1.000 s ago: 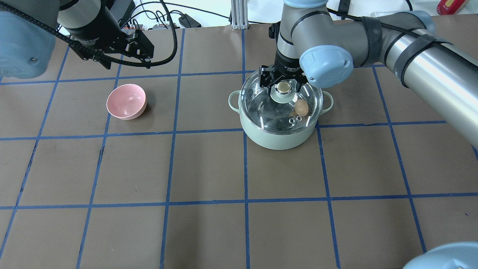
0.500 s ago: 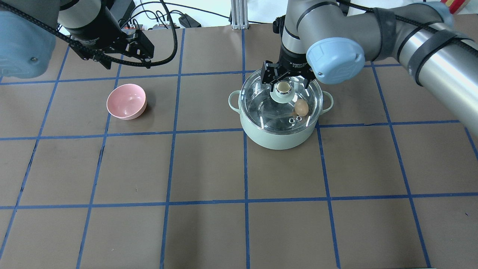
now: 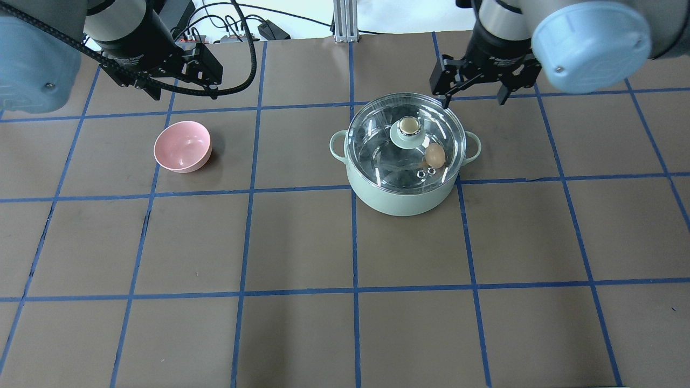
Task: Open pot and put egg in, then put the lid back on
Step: 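Release the lid knob and raise the right gripper away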
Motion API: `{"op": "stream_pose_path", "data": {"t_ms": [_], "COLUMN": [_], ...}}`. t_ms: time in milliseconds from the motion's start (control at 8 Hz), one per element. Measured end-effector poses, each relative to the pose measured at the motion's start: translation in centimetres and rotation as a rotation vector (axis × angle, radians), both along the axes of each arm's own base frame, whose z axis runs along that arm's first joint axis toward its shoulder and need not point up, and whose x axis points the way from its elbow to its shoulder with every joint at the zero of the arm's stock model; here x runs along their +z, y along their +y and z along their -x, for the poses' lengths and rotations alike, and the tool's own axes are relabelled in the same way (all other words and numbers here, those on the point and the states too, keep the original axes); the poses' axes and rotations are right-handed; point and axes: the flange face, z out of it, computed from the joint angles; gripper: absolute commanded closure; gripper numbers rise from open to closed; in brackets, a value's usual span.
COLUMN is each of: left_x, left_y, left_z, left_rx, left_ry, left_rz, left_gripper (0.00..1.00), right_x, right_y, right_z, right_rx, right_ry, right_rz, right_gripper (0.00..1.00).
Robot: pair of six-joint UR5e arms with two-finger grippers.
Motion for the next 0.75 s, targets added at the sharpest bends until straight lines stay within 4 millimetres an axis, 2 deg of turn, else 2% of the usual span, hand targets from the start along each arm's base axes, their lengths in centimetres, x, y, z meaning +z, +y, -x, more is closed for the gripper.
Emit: {"op": "stream_pose_path", "data": {"t_ms": [125, 375, 750], "left_x": [0.0, 0.0, 0.0], "left_y": [0.0, 0.0, 0.0], "left_z": [0.0, 0.0, 0.0], "left_rx": [0.0, 0.0, 0.0], "left_ry": [0.0, 0.0, 0.0], "left_rz": [0.0, 0.0, 0.0], "left_gripper": [0.0, 0.0, 0.0], "right_x": [1.8, 3.9, 4.2], "right_y": [0.8, 2.4, 2.8], "right_z": [2.6, 5.8, 7.3], "right_rx": [-0.012, -0.023, -0.027], "right_ry": [0.002, 0.006, 0.009], "right_rz": [0.004, -0.01, -0.024], "right_gripper": [0.0, 0.0, 0.0]}}
